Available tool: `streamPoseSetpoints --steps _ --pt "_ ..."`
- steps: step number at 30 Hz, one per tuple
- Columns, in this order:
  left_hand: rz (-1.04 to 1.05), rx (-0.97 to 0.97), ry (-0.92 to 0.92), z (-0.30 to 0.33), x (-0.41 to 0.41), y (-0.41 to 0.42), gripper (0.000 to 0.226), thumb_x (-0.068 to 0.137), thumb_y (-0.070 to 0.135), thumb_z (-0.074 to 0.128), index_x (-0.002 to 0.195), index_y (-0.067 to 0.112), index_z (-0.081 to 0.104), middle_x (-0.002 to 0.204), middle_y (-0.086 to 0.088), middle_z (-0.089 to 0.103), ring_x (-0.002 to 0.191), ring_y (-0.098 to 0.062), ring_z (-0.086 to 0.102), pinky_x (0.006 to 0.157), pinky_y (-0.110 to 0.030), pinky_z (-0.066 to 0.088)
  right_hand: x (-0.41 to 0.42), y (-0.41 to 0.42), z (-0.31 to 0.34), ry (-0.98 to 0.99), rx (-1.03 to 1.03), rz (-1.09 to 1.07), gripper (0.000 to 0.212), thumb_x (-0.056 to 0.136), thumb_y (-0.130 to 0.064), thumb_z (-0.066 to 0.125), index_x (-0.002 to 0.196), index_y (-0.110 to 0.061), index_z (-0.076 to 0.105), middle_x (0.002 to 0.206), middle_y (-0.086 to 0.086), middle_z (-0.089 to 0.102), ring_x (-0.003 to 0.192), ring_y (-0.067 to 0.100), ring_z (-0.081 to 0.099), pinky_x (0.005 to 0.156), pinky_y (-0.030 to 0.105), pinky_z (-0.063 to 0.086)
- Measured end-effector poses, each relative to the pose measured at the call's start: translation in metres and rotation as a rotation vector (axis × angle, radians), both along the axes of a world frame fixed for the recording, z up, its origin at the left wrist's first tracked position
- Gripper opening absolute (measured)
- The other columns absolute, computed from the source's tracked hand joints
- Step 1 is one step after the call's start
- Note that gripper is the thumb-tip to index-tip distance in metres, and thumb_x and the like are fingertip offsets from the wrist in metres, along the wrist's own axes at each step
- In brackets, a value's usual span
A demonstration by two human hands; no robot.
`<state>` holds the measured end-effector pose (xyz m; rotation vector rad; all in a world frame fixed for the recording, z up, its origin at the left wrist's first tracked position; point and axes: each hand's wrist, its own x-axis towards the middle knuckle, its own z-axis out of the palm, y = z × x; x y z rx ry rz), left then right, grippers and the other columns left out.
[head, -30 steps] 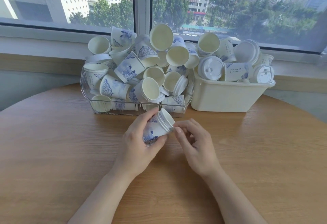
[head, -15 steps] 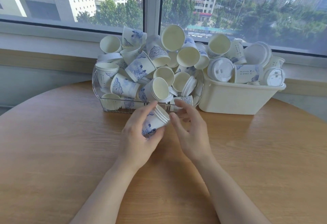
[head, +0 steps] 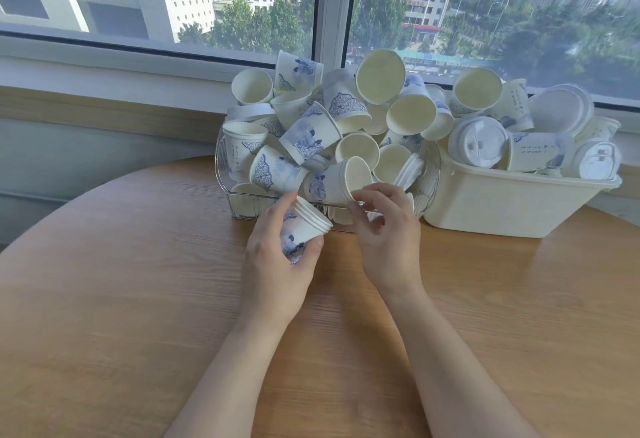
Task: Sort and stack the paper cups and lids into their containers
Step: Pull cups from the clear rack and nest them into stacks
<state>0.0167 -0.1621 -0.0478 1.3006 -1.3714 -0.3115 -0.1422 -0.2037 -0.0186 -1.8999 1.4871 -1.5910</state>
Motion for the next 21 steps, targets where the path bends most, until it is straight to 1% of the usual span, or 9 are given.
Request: streamPoseSetpoints --steps 2,5,7,9,12,17,19,21 --pt "0.001 0.004 0.003 0.000 0.000 0.000 0.071 0.084 0.016 0.085 0.147 0.024 0.054 0.138 0.010 0.062 0.129 -0.007 0.057 0.106 -0.014 0.042 -0.002 0.005 0.001 -0.049 -0.034 -0.029 0.010 0.097 -0.015 0.073 0.104 -0.021 0.077 0.107 -0.012 0.064 0.087 0.006 0.062 0.072 0.015 0.047" --pt "-0.011 0.006 0.004 0.000 -0.001 0.001 0.072 0.083 0.015 0.086 0.147 0.024 0.055 0.138 0.011 0.061 0.128 -0.005 0.057 0.105 -0.010 0.039 -0.010 0.013 0.004 -0.101 -0.088 -0.036 0.010 0.097 -0.013 0.072 0.105 -0.017 0.077 0.105 -0.007 0.068 0.089 0.006 0.064 0.075 0.012 0.047" --pt "-0.024 0.011 -0.001 0.001 -0.003 0.002 0.073 0.082 0.016 0.086 0.147 0.024 0.054 0.138 0.015 0.060 0.127 0.002 0.055 0.103 -0.007 0.038 -0.014 0.017 0.004 -0.096 -0.113 -0.016 0.010 0.098 -0.011 0.070 0.105 -0.015 0.076 0.105 -0.006 0.069 0.092 0.009 0.065 0.077 0.012 0.047" --pt "-0.039 0.014 -0.007 0.003 -0.004 0.004 0.074 0.082 0.016 0.086 0.148 0.025 0.053 0.136 0.019 0.058 0.126 0.008 0.052 0.103 -0.006 0.037 -0.017 0.021 0.002 -0.086 -0.116 0.019 0.011 0.099 -0.009 0.068 0.107 -0.013 0.075 0.105 -0.006 0.069 0.094 0.013 0.066 0.079 0.015 0.048" --pt "-0.059 0.016 -0.016 0.005 -0.006 0.006 0.075 0.082 0.018 0.087 0.148 0.027 0.052 0.137 0.019 0.058 0.128 0.005 0.054 0.106 -0.015 0.042 -0.022 0.026 -0.003 -0.069 -0.103 0.063 0.015 0.101 -0.005 0.063 0.108 -0.013 0.073 0.107 -0.007 0.069 0.099 0.012 0.065 0.081 0.017 0.047" --pt "-0.134 -0.009 -0.052 0.005 -0.012 0.009 0.073 0.082 0.018 0.086 0.147 0.025 0.053 0.136 0.016 0.061 0.129 -0.004 0.057 0.109 -0.031 0.048 -0.025 0.029 -0.007 -0.055 -0.053 0.136 0.016 0.104 -0.003 0.057 0.105 -0.012 0.070 0.103 -0.005 0.066 0.098 0.016 0.063 0.082 0.019 0.044" --pt "-0.151 -0.035 -0.069 0.005 -0.015 0.009 0.071 0.082 0.017 0.086 0.146 0.025 0.054 0.133 0.016 0.061 0.126 -0.006 0.058 0.106 -0.032 0.050 -0.024 0.029 -0.009 -0.037 -0.035 0.168 0.015 0.104 -0.004 0.056 0.105 -0.012 0.069 0.102 -0.005 0.065 0.097 0.019 0.062 0.082 0.024 0.046" --pt "-0.151 -0.064 -0.085 0.005 -0.017 0.008 0.070 0.082 0.018 0.086 0.145 0.025 0.055 0.133 0.017 0.061 0.126 -0.005 0.059 0.106 -0.029 0.049 -0.023 0.030 -0.011 -0.019 -0.020 0.192 0.015 0.104 -0.004 0.057 0.107 -0.012 0.069 0.101 -0.006 0.065 0.096 0.018 0.062 0.082 0.025 0.046"
